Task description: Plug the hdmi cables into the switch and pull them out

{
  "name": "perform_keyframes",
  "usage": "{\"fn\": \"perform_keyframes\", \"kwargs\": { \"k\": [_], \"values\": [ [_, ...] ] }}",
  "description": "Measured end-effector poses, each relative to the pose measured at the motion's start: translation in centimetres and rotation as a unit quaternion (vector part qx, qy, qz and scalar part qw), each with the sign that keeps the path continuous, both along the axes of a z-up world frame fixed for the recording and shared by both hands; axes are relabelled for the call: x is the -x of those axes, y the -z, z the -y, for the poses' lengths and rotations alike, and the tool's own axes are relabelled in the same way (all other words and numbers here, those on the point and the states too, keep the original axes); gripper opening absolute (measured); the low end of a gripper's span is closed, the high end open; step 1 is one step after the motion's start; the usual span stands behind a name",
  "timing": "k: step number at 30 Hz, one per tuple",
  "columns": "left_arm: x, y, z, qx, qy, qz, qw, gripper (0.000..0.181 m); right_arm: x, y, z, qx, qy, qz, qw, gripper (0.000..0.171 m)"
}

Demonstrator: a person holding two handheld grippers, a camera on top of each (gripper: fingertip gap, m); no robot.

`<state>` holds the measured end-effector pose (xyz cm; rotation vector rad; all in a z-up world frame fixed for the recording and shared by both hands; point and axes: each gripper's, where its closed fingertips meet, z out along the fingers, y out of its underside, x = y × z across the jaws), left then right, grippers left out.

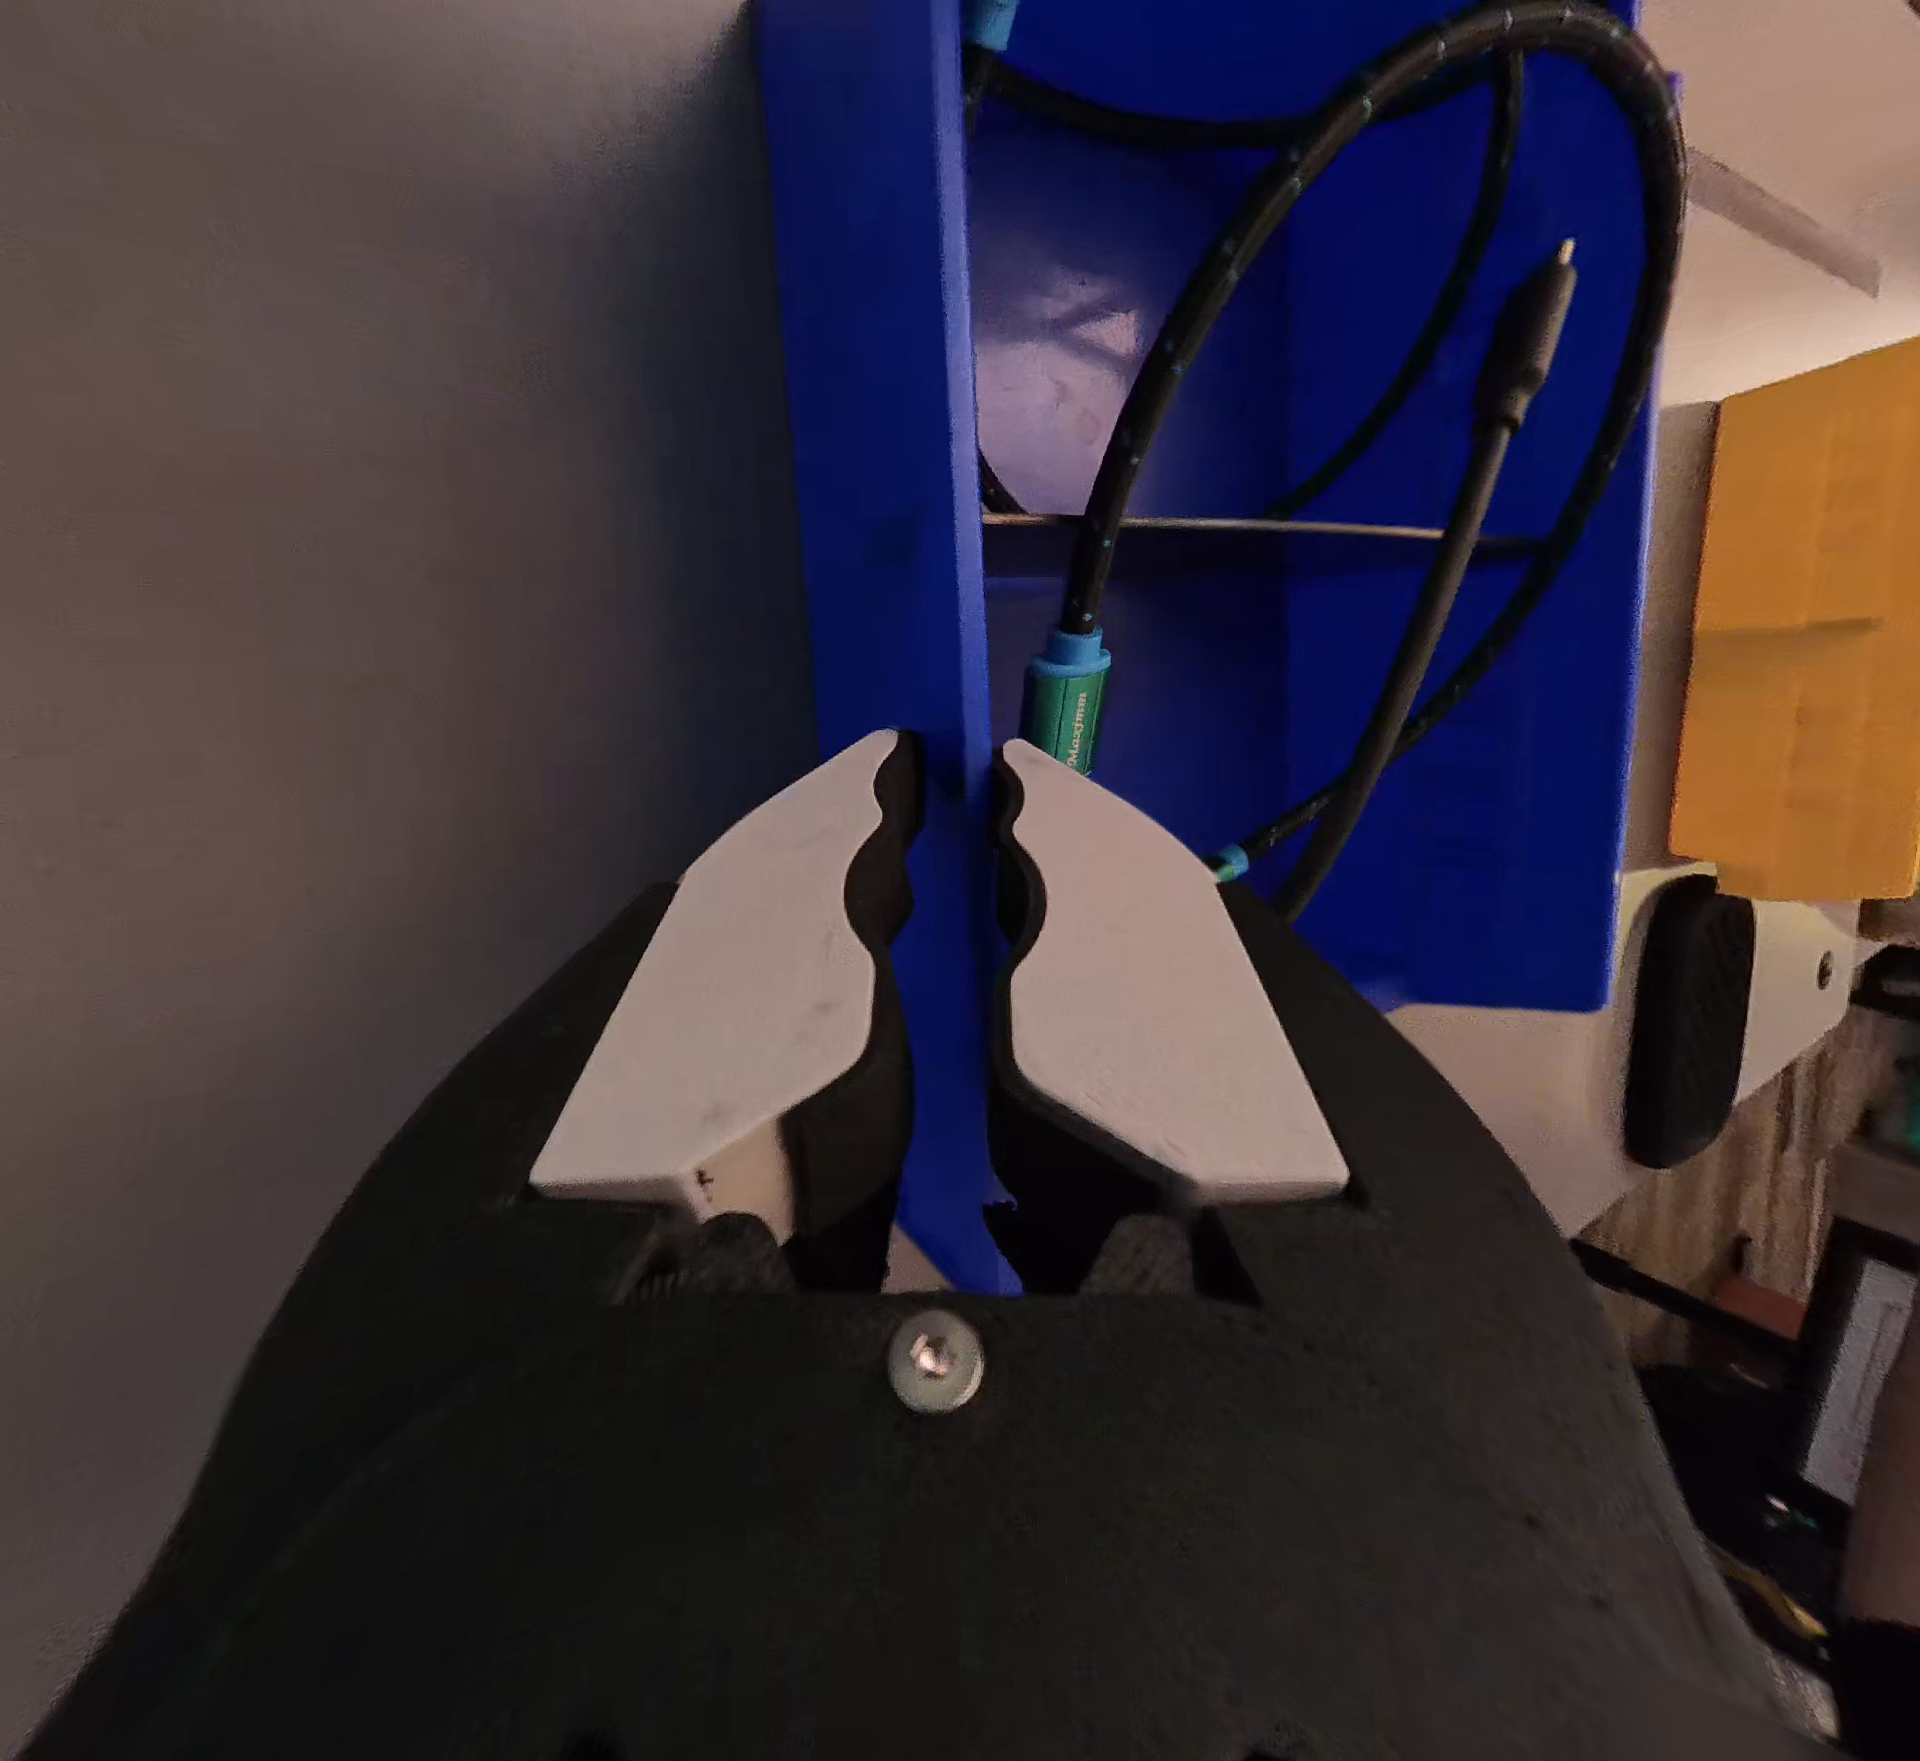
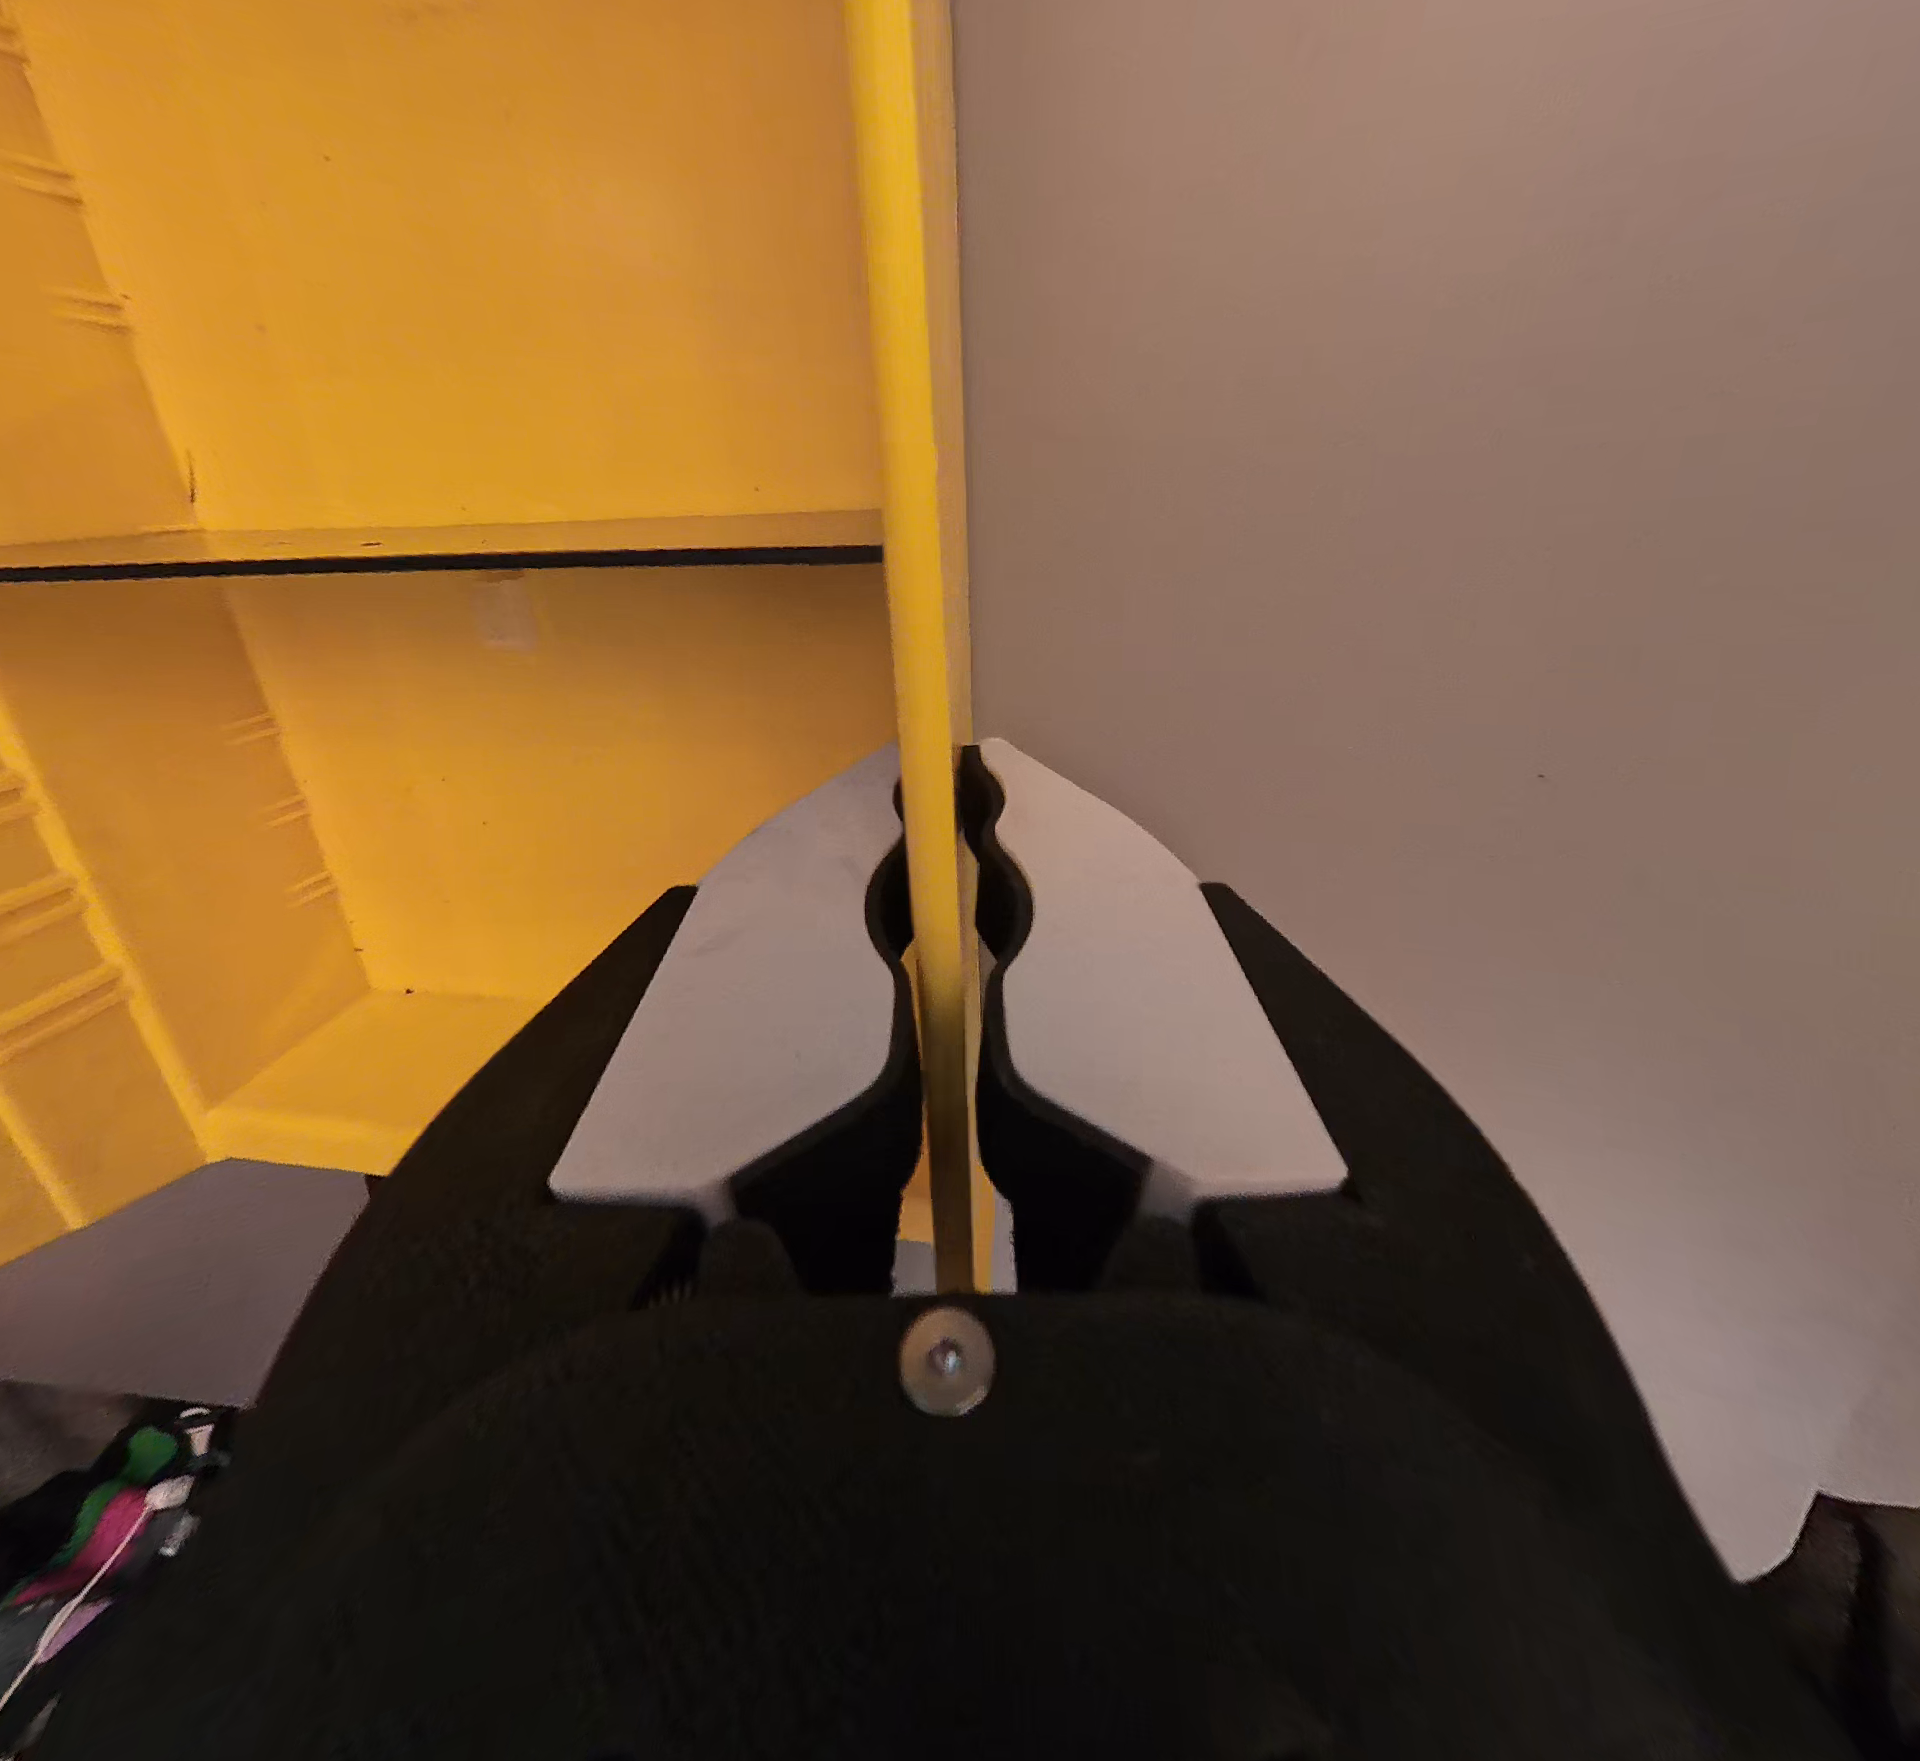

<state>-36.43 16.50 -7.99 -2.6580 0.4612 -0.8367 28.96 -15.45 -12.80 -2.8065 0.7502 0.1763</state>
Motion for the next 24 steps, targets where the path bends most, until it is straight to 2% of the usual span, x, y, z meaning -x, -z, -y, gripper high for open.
{"fn": "perform_keyframes", "kwargs": {
  "k": [9,13,16,18,19,21,23,24],
  "values": [
    [0.4,0.0,-0.2,-0.025,0.016,-0.007,1.0,0.011,0.0,-0.4,0.0,0.002,-0.039,0.053,0.998,0.01],
    [0.7,0.0,-0.4,-0.029,0.011,-0.001,1.0,0.011,-0.2,-2.5,-0.4,-0.019,-0.03,0.075,0.997,0.027],
    [0.7,-0.1,-0.5,-0.029,0.011,0.0,1.0,0.011,-0.9,-6.1,-1.1,-0.026,-0.039,0.173,0.984,0.029],
    [0.7,-0.1,-0.4,-0.028,0.012,0.008,0.999,0.012,0.9,-10.0,-3.8,-0.085,-0.075,0.251,0.961,0.03],
    [0.7,-0.3,-0.4,-0.028,0.011,0.017,0.999,0.013,3.5,-12.2,-6.0,-0.137,-0.121,0.278,0.943,0.031],
    [1.1,-1.4,-0.7,-0.031,-0.013,0.049,0.998,0.014,11.6,-16.3,-10.4,-0.251,-0.249,0.32,0.879,0.033],
    [1.8,-3.4,-1.0,-0.054,-0.037,0.088,0.994,0.019,19.6,-18.7,-13.0,-0.31,-0.346,0.352,0.812,0.031],
    [2.0,-4.4,-0.7,-0.068,-0.034,0.104,0.992,0.019,23.1,-19.3,-14.0,-0.327,-0.379,0.355,0.789,0.03]
  ]
}}
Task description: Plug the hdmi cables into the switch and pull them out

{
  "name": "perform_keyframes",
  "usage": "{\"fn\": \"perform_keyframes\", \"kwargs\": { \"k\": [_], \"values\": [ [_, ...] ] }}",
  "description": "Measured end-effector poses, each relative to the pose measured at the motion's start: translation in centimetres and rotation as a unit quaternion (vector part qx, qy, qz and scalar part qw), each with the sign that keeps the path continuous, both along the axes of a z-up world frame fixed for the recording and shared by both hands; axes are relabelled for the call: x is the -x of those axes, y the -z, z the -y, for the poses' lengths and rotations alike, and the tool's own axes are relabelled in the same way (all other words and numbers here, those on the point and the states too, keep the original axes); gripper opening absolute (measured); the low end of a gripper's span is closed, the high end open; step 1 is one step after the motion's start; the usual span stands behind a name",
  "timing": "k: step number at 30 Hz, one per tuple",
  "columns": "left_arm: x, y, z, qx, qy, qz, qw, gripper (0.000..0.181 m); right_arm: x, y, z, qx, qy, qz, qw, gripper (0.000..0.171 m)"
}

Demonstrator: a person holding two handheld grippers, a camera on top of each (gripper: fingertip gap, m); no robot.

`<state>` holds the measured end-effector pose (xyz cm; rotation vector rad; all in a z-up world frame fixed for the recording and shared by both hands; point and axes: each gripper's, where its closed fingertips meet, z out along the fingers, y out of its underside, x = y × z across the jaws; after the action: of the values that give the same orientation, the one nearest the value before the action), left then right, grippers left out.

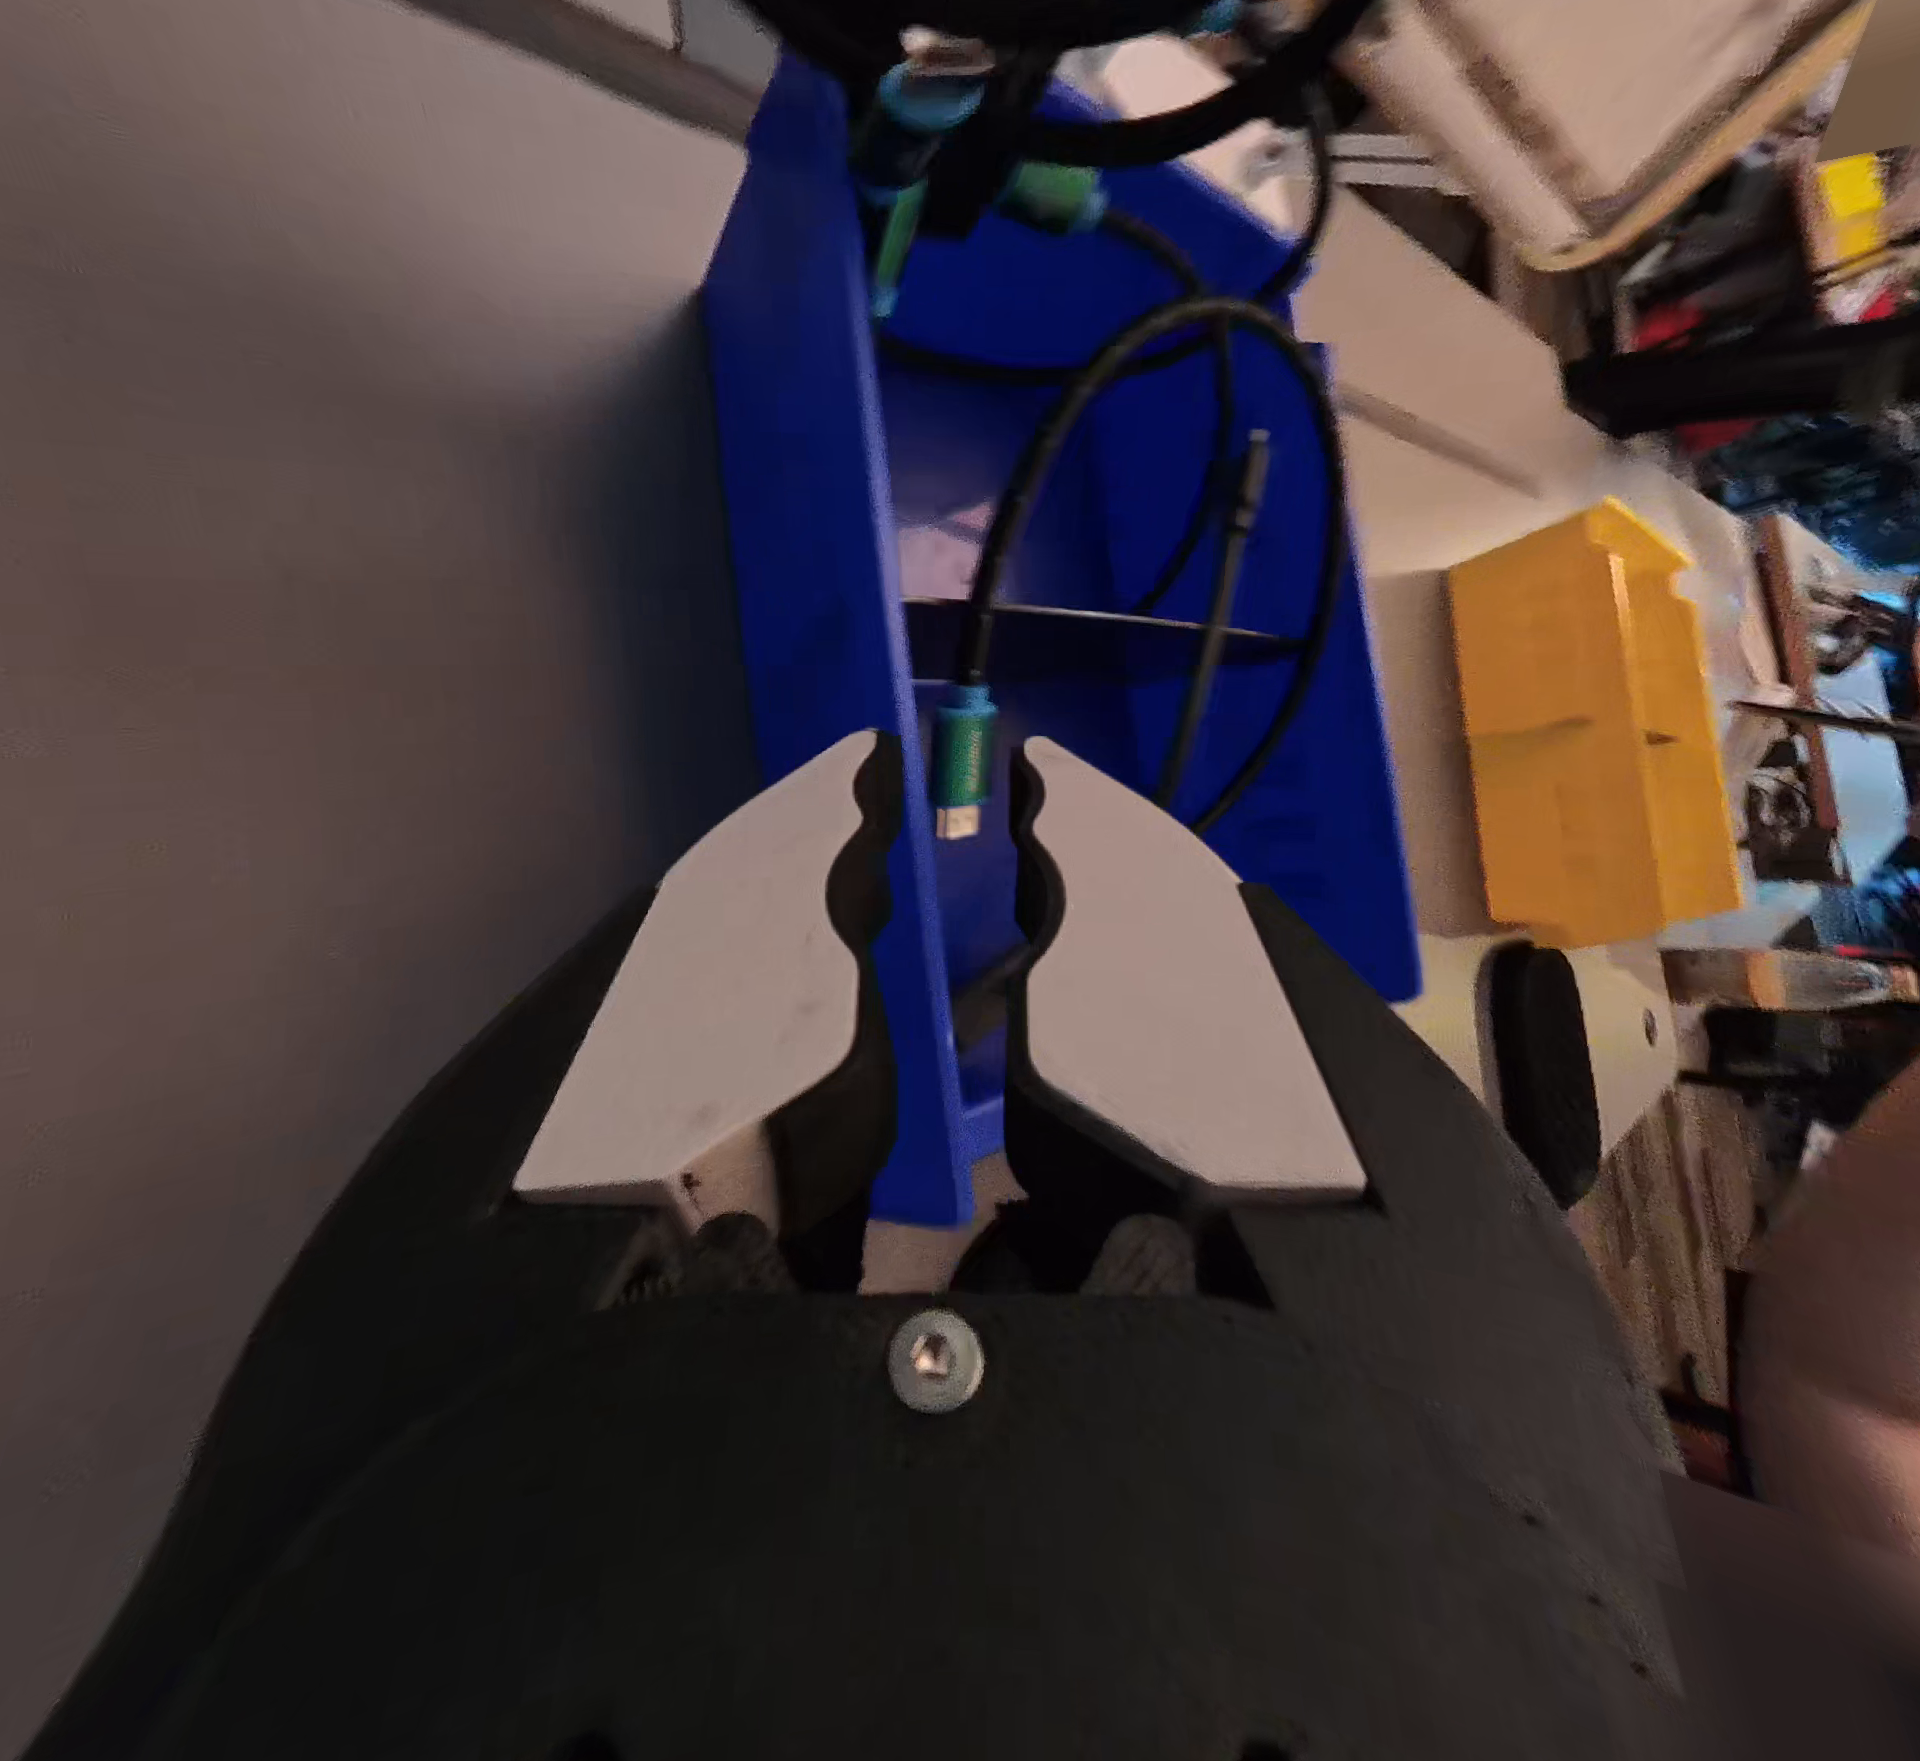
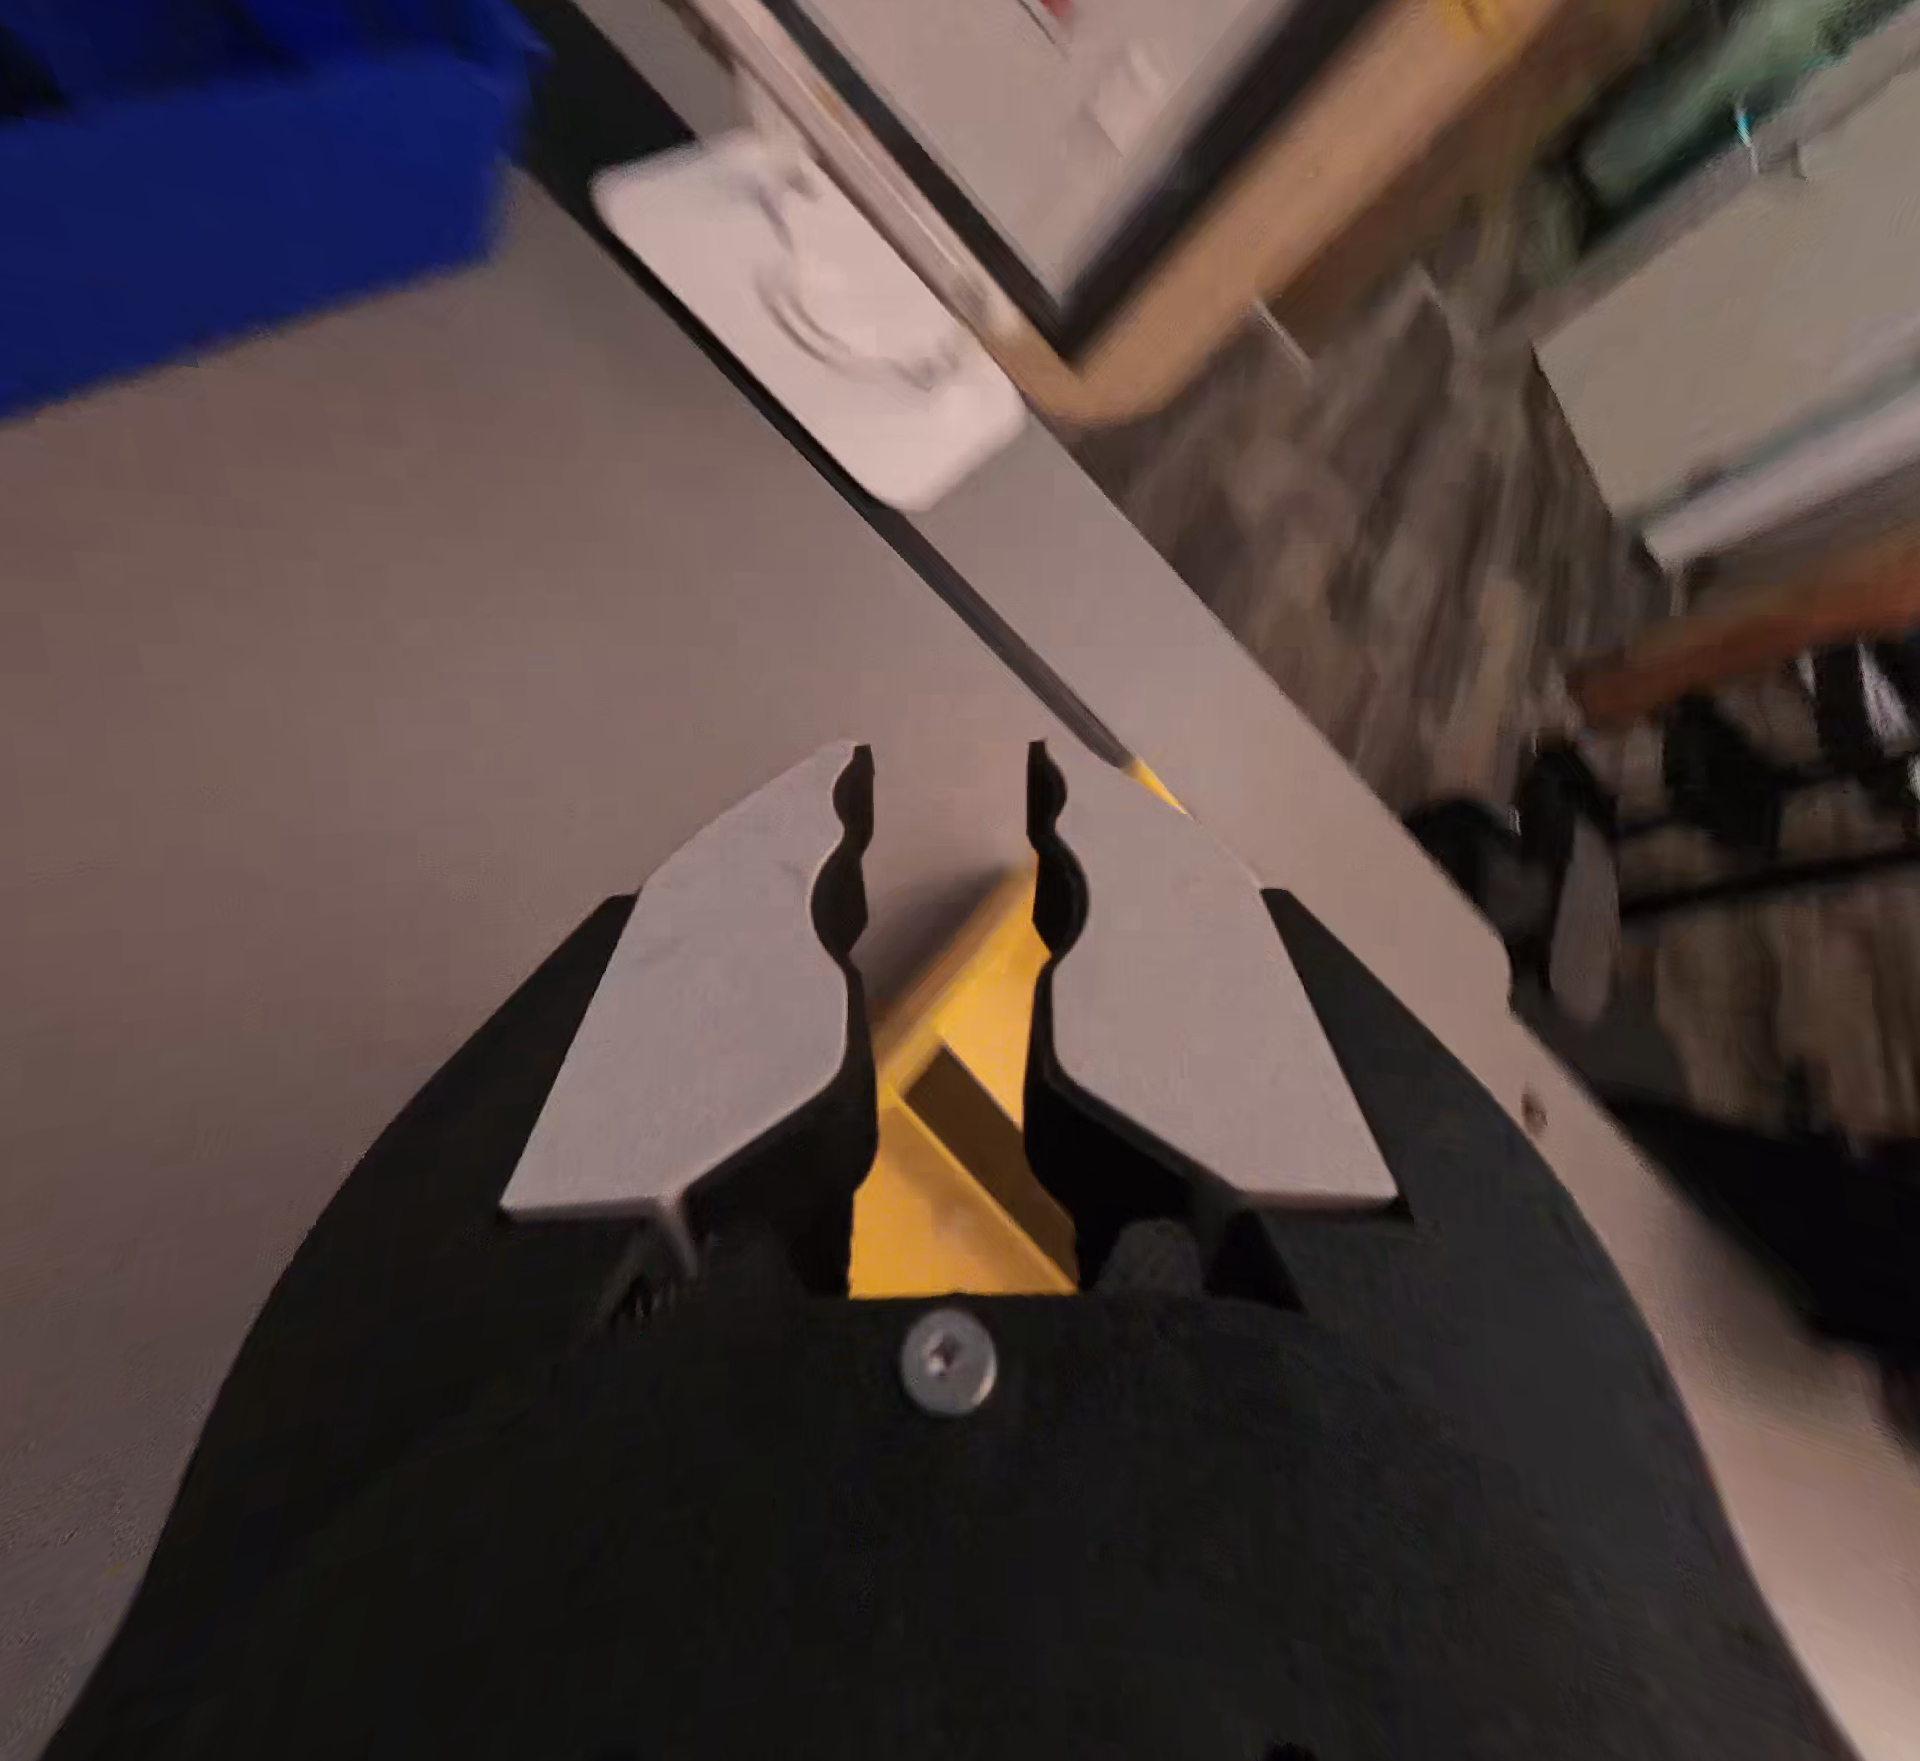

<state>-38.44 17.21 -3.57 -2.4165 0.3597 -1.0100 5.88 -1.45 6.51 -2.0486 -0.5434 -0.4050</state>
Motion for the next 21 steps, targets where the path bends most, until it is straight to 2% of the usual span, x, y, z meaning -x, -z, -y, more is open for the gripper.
{"fn": "perform_keyframes", "kwargs": {
  "k": [2,4,6,9,12,13,17,21],
  "values": [
    [0.2,-1.6,1.3,-0.023,0.031,0.017,0.999,0.026,6.1,-0.1,-1.4,0.007,-0.07,0.004,0.998,0.03],
    [-0.2,-2.2,3.0,-0.036,0.079,0.015,0.996,0.038,10.1,0.0,-2.4,0.008,-0.11,0.013,0.994,0.03],
    [-0.8,-1.8,4.3,-0.05,0.136,-0.01,0.989,0.047,12.9,0.4,-2.9,0.017,-0.142,0.013,0.99,0.03],
    [-2.2,-0.4,4.3,-0.079,0.191,-0.058,0.977,0.047,14.9,1.0,-3.3,0.028,-0.167,0.0,0.985,0.03],
    [-3.9,0.8,3.8,-0.086,0.224,-0.076,0.968,0.034,15.1,1.7,-3.6,0.042,-0.17,-0.019,0.984,0.028],
    [-4.4,1.0,4.0,-0.081,0.239,-0.074,0.965,0.006,14.9,2.0,-3.7,0.045,-0.169,-0.026,0.984,0.027],
    [-5.2,0.7,5.1,-0.076,0.273,-0.085,0.955,0.004,15.7,3.4,-3.5,0.062,-0.187,-0.06,0.979,0.025],
    [-6.1,-3.0,5.7,-0.166,0.274,-0.108,0.941,0.004,21.6,4.9,-2.5,0.075,-0.296,-0.095,0.948,0.026]
  ]
}}
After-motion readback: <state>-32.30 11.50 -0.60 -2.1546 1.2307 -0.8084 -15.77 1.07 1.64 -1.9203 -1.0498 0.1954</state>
